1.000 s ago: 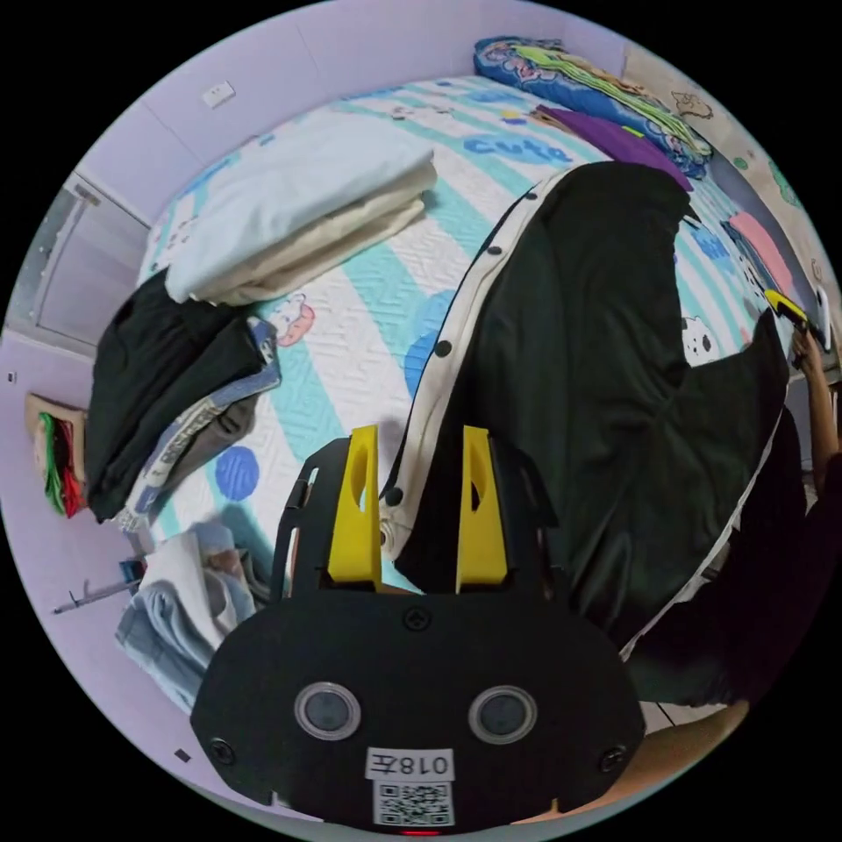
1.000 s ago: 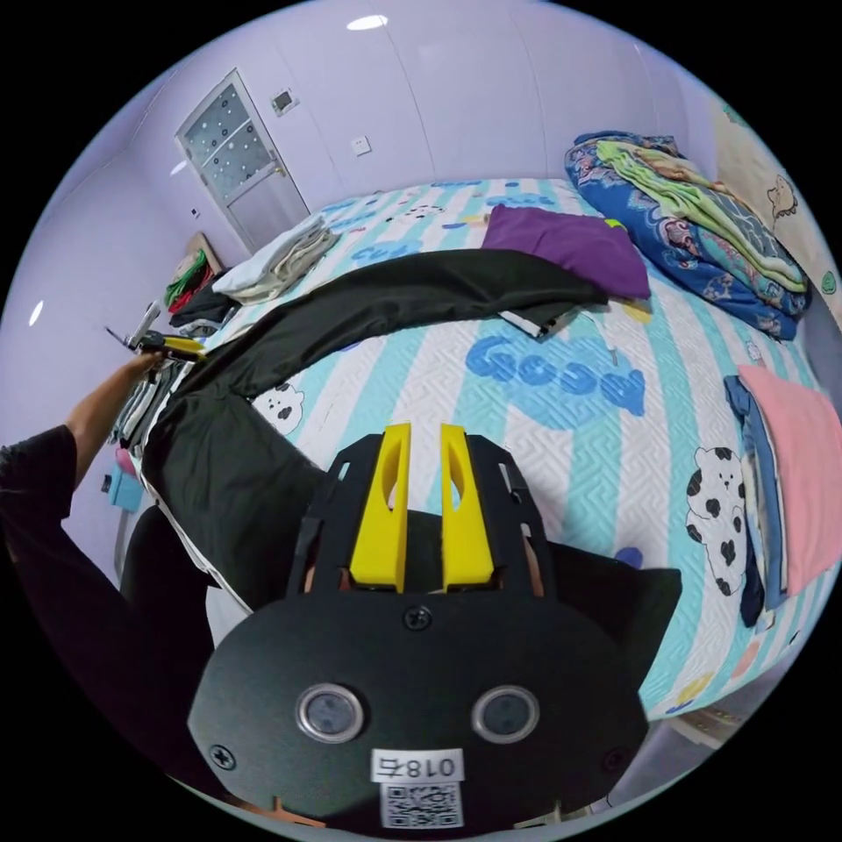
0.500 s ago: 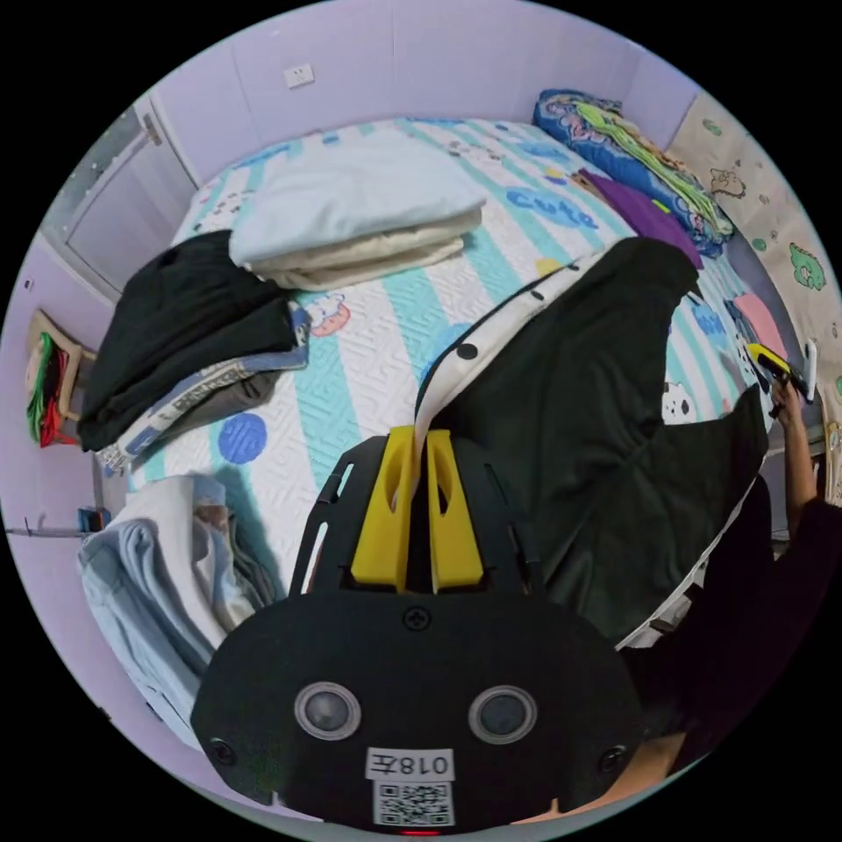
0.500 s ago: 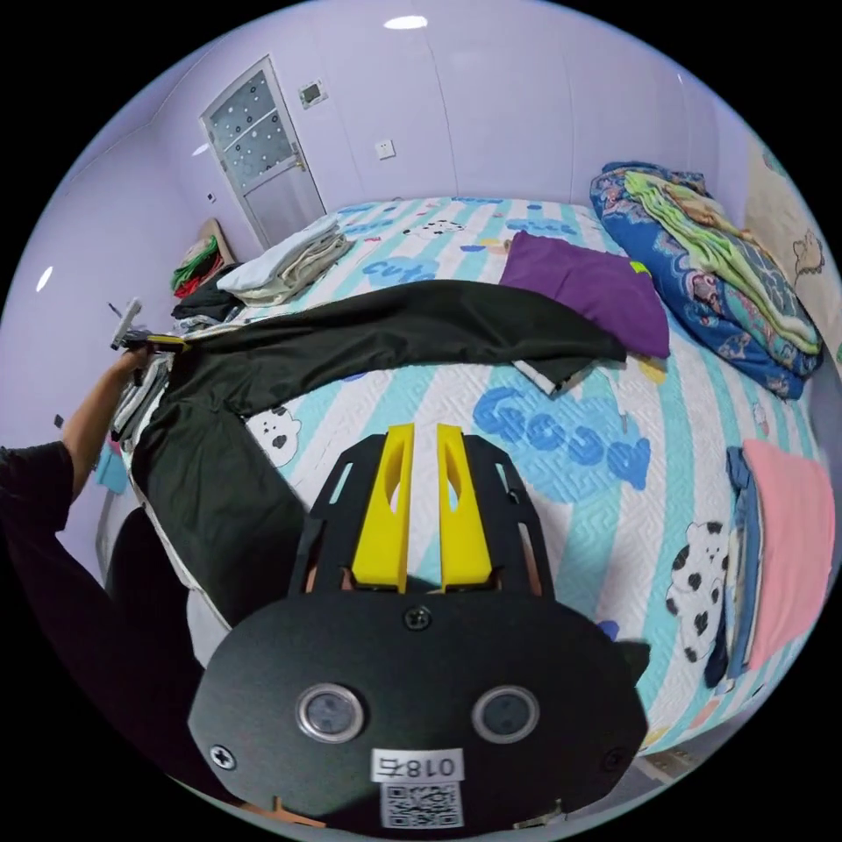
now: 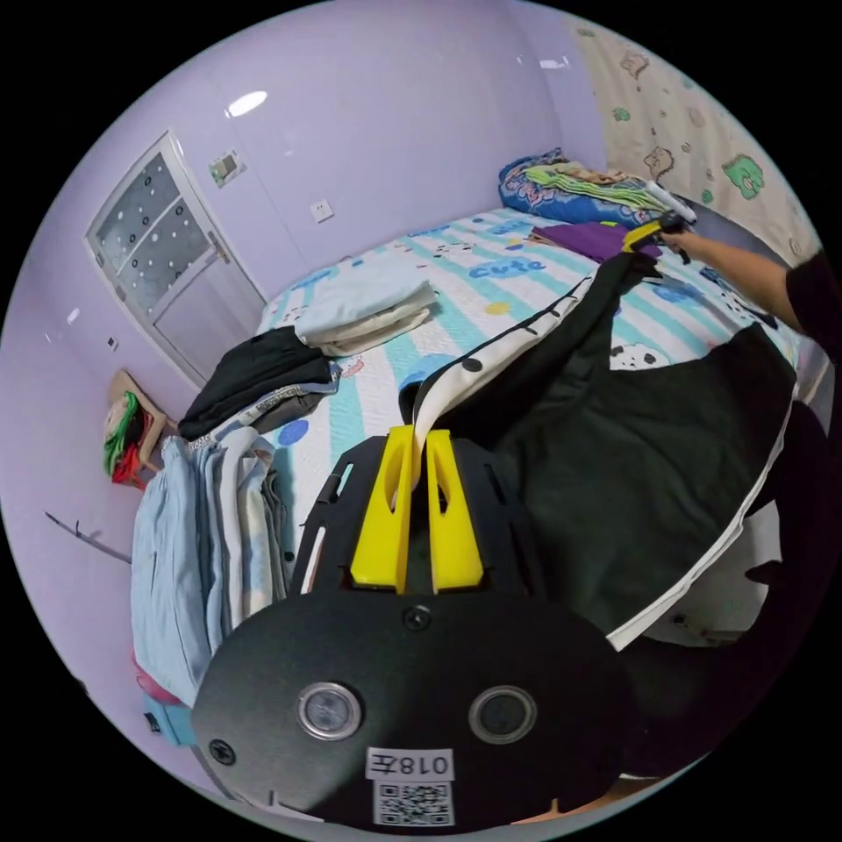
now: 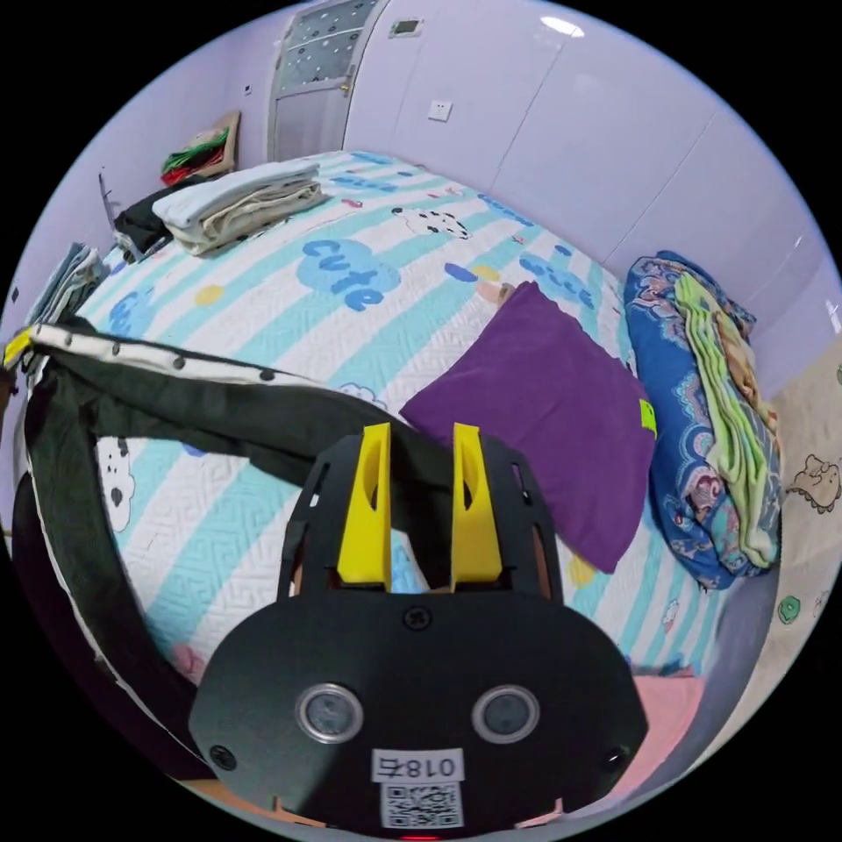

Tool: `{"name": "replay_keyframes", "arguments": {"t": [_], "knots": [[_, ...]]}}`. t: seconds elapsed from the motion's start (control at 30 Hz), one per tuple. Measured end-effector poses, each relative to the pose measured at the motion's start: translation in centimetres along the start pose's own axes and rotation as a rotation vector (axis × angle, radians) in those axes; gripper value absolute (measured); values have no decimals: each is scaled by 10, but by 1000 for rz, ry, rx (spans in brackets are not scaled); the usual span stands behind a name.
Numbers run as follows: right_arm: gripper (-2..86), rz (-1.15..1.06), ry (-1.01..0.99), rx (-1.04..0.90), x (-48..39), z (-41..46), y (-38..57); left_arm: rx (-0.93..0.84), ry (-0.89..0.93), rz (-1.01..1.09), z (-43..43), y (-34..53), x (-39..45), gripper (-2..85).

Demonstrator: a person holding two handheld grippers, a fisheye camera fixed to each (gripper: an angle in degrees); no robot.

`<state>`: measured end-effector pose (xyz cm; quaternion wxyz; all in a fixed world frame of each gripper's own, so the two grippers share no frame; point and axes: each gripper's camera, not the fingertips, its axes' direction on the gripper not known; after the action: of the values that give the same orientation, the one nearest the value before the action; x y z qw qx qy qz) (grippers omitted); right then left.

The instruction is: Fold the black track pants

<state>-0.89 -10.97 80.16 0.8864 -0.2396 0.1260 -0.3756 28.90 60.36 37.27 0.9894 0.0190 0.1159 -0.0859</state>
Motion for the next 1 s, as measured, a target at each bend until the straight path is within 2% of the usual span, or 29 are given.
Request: {"name": "replay_keyframes", "arguments": {"t": [0.1,0.17,0.37,0.53,0.63,0.83,1.0], "knots": [[92,-7,15,-133,-1,33,-18,20,-10,-39,-19,36,16,4],[40,-16,-13,-284,-5,57,-17,22,1,-73,-26,52,17,5],[7,14,54,-39,-20,-21,38,34,-20,-121,-47,84,3,7],[21,-19,34,-38,-48,-64,131,61,-2,-214,-61,125,-20,6],[61,-22,-32,-151,-54,-67,179,80,-3,-283,-67,147,-31,7],[79,198,-99,14,0,-101,207,69,-9,-328,-70,164,-41,4],[125,469,-336,31,68,-95,174,68,-8,-374,-70,177,-46,-3]]}}
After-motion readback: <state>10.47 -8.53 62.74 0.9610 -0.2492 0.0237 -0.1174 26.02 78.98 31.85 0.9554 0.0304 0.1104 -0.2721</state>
